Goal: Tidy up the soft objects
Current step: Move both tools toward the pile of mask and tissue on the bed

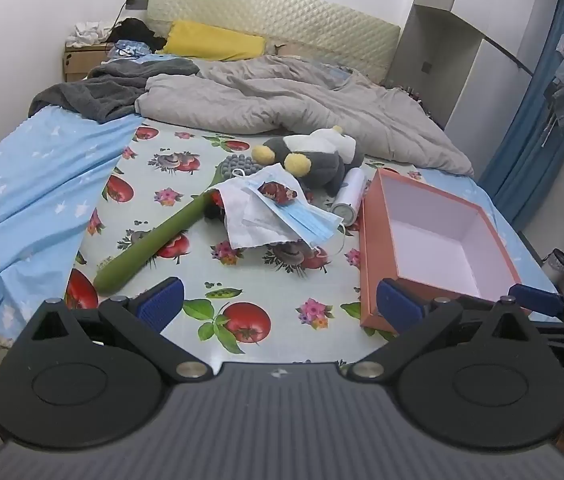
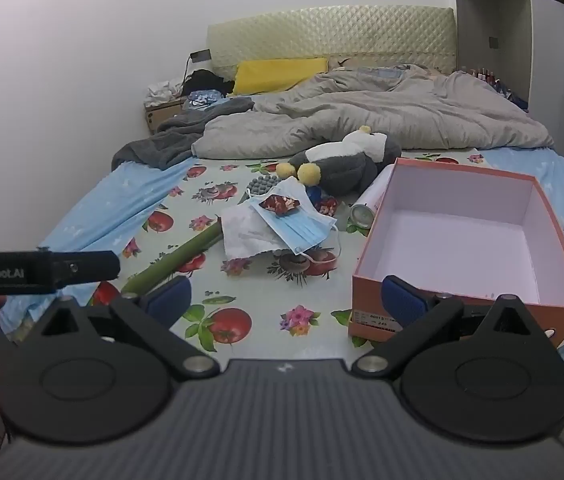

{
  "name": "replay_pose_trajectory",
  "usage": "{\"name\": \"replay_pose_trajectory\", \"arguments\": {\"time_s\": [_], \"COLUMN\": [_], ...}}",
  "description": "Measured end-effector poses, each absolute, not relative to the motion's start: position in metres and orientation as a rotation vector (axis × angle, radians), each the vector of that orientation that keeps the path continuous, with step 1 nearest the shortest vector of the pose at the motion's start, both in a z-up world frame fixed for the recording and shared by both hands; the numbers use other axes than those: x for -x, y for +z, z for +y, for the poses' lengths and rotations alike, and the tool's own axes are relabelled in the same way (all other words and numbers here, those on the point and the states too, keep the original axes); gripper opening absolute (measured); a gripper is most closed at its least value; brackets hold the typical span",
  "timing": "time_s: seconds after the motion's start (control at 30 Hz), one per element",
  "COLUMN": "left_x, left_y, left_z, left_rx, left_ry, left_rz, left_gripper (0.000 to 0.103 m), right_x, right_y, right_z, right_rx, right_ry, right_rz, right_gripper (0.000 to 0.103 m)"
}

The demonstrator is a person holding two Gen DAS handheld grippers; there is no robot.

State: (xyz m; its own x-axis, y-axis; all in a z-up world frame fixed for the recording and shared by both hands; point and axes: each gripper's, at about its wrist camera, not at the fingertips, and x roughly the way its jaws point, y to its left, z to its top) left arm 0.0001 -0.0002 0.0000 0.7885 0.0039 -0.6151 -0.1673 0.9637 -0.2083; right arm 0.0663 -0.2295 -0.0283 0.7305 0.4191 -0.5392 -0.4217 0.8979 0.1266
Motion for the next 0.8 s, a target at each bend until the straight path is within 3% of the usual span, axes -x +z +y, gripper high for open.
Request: {"name": "replay_pose_trajectory", "arguments": {"time_s": [0.8], "left_x": [-0.009], "left_y": [-0.010], "left_z": [-0.003], "left_rx": [0.266], "left_ry": [0.084], "left_rz": [0.672], "left_gripper": [0.103], "right_x": [-0.067], "right_y": [-0.030], "right_z": [-0.229], "right_rx": [0.001], "right_ry": [0.464], "right_rz": [0.592], "right_gripper": [0.103]}}
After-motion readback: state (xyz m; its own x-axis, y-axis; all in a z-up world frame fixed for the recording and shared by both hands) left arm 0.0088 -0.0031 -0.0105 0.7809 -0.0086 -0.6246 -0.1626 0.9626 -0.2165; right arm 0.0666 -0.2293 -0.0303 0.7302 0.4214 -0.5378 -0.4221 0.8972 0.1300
